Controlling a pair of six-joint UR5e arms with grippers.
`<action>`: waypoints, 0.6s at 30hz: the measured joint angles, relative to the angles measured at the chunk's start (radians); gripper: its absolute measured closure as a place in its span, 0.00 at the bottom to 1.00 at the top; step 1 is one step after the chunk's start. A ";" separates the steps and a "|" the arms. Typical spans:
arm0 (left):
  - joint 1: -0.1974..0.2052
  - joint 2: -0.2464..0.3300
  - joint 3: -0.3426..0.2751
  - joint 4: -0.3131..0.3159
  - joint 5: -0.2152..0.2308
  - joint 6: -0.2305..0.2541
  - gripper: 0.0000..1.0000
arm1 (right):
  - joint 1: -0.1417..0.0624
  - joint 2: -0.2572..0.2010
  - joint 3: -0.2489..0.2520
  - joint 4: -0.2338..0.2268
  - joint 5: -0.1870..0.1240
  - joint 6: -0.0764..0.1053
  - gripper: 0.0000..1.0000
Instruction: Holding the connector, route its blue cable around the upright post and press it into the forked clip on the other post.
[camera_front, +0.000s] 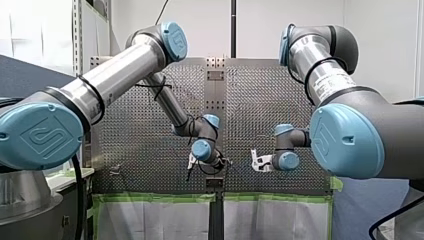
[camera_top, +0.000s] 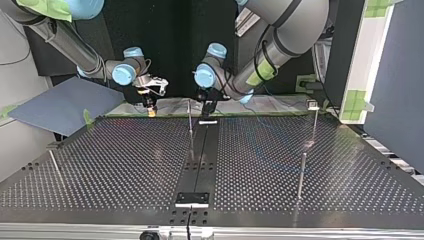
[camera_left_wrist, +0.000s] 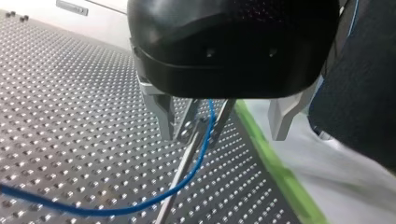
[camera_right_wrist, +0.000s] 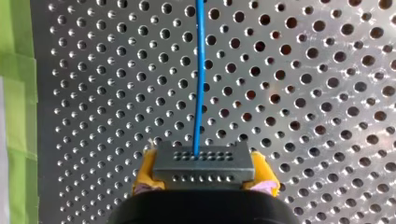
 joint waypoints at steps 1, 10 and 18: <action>-0.002 0.001 -0.004 -0.001 0.002 0.000 0.00 | 0.000 0.000 0.000 0.000 0.000 0.000 1.00; -0.028 0.006 -0.022 0.001 0.013 0.001 0.00 | -0.001 0.000 0.000 0.002 -0.002 0.000 1.00; -0.049 0.022 -0.022 0.005 -0.001 0.001 0.00 | -0.001 0.000 0.000 0.003 -0.002 0.000 1.00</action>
